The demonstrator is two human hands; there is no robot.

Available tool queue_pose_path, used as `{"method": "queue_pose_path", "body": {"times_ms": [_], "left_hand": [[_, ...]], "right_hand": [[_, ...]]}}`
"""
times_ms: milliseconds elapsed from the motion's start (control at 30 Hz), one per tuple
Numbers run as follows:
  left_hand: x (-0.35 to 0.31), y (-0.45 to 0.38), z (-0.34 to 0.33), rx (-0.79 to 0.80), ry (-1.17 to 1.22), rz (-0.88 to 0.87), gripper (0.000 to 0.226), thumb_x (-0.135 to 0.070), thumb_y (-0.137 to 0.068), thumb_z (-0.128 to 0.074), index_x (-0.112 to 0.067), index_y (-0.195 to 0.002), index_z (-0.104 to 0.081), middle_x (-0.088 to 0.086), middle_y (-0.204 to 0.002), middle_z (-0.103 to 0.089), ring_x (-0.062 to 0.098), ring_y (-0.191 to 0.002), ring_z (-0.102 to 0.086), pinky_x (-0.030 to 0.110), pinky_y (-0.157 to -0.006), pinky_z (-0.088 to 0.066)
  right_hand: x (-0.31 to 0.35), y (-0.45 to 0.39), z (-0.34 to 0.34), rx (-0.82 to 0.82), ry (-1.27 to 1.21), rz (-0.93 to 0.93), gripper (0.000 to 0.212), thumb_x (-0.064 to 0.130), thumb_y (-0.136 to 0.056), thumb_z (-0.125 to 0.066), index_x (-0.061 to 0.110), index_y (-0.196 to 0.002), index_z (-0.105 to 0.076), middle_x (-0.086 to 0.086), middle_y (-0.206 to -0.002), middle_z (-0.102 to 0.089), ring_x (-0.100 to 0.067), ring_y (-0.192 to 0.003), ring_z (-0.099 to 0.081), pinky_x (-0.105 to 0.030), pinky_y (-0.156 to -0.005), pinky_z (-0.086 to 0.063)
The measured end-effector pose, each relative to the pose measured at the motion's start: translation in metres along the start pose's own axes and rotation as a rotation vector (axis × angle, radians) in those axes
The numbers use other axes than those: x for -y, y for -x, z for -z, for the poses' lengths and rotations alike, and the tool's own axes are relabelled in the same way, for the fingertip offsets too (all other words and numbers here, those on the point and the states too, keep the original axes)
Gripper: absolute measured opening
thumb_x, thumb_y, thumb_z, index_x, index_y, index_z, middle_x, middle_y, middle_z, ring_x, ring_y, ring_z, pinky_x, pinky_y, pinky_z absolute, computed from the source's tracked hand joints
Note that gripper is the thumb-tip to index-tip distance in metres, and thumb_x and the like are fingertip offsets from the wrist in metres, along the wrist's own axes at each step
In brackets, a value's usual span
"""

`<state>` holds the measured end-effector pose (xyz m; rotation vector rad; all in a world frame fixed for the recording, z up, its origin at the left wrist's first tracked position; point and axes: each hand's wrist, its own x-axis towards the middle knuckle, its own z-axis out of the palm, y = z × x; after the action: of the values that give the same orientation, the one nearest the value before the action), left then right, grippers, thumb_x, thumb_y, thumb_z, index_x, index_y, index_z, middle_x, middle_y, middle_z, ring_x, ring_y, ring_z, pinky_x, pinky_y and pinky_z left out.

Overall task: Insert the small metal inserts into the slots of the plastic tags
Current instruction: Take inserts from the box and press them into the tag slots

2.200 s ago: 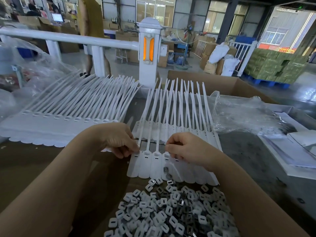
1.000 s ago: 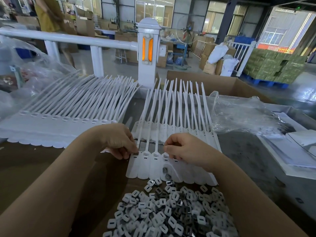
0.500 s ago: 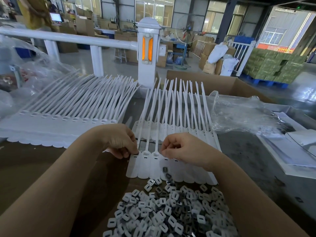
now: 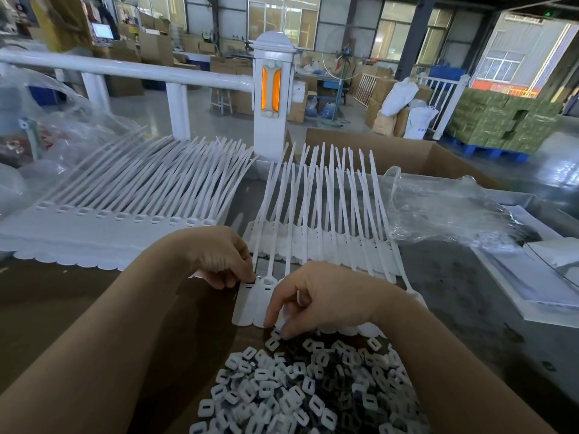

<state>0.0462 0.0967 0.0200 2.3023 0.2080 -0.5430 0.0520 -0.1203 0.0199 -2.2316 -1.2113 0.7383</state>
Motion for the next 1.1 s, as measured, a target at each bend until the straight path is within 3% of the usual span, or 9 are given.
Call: {"method": "queue_pose_path", "body": {"times_ms": [133,233,400,500,633,700,933,1100], "left_hand": [[-0.002,0.001,-0.001,-0.026,-0.022,-0.027,0.019,-0.024,-0.081,-0.079,-0.009,-0.087,-0.069,0.0,-0.063,-0.063,0.009,-0.053,-0.055,0.019,-0.046,-0.044],[-0.004,0.003,-0.002,-0.044,0.009,-0.071,0.023,-0.025,-0.082,-0.078,-0.005,-0.09,-0.07,0.003,-0.067,-0.062,0.012,-0.054,-0.05,0.019,-0.045,-0.04],[-0.011,0.003,-0.007,-0.004,0.108,-0.166,0.013,-0.023,-0.091,-0.069,-0.012,-0.084,-0.069,-0.003,-0.061,-0.065,0.004,-0.046,-0.052,0.018,-0.043,-0.04],[-0.014,0.004,-0.013,0.069,0.228,-0.195,0.01,-0.021,-0.092,-0.067,-0.012,-0.088,-0.07,-0.001,-0.069,-0.07,0.006,-0.055,-0.058,0.019,-0.05,-0.044],[-0.019,0.002,-0.02,0.106,0.501,-0.192,0.015,-0.022,-0.089,-0.069,-0.008,-0.088,-0.074,0.01,-0.083,-0.074,0.013,-0.064,-0.067,0.022,-0.054,-0.051],[-0.022,0.003,-0.02,0.143,0.623,-0.192,0.021,-0.026,-0.084,-0.071,-0.006,-0.086,-0.075,0.012,-0.086,-0.075,0.015,-0.067,-0.07,0.022,-0.055,-0.053],[-0.021,0.005,-0.019,0.086,0.783,-0.173,0.022,-0.012,-0.072,-0.077,-0.002,-0.091,-0.072,0.014,-0.081,-0.075,0.014,-0.062,-0.071,0.019,-0.051,-0.054],[-0.015,0.005,-0.014,0.0,0.582,-0.225,0.015,-0.011,-0.084,-0.073,-0.001,-0.095,-0.072,0.011,-0.082,-0.075,0.015,-0.069,-0.071,0.023,-0.063,-0.059]], "right_hand": [[0.002,-0.002,-0.002,0.004,0.061,-0.022,0.012,0.023,-0.085,-0.078,0.026,-0.096,-0.075,0.008,-0.074,-0.068,0.001,-0.063,-0.058,-0.018,-0.063,-0.047],[0.004,-0.004,-0.005,0.009,0.105,-0.031,0.01,0.025,-0.085,-0.077,0.028,-0.093,-0.073,0.009,-0.081,-0.071,0.002,-0.069,-0.061,-0.01,-0.063,-0.047],[0.003,-0.007,-0.01,-0.076,0.169,0.003,0.006,0.027,-0.087,-0.072,0.023,-0.089,-0.075,0.019,-0.076,-0.07,0.003,-0.076,-0.065,-0.014,-0.072,-0.053],[0.0,-0.008,-0.009,-0.328,0.117,0.02,0.006,0.021,-0.088,-0.068,0.024,-0.087,-0.073,0.02,-0.069,-0.065,0.004,-0.071,-0.064,-0.013,-0.071,-0.054],[-0.01,-0.008,-0.004,-0.815,-0.04,-0.058,0.009,0.019,-0.089,-0.069,0.025,-0.082,-0.071,0.009,-0.07,-0.07,-0.009,-0.062,-0.066,-0.028,-0.062,-0.06],[-0.014,-0.007,-0.003,-0.914,-0.027,-0.075,0.009,0.016,-0.087,-0.069,0.022,-0.081,-0.072,0.009,-0.067,-0.07,-0.009,-0.06,-0.066,-0.029,-0.061,-0.059],[-0.018,-0.009,-0.007,-0.809,-0.127,-0.03,0.005,0.016,-0.086,-0.076,0.021,-0.087,-0.075,0.009,-0.075,-0.073,0.001,-0.063,-0.065,-0.016,-0.06,-0.05],[-0.021,-0.01,-0.004,-0.771,-0.185,-0.081,0.006,0.019,-0.089,-0.071,0.023,-0.085,-0.071,0.007,-0.076,-0.072,-0.003,-0.064,-0.064,-0.018,-0.061,-0.052]]}}
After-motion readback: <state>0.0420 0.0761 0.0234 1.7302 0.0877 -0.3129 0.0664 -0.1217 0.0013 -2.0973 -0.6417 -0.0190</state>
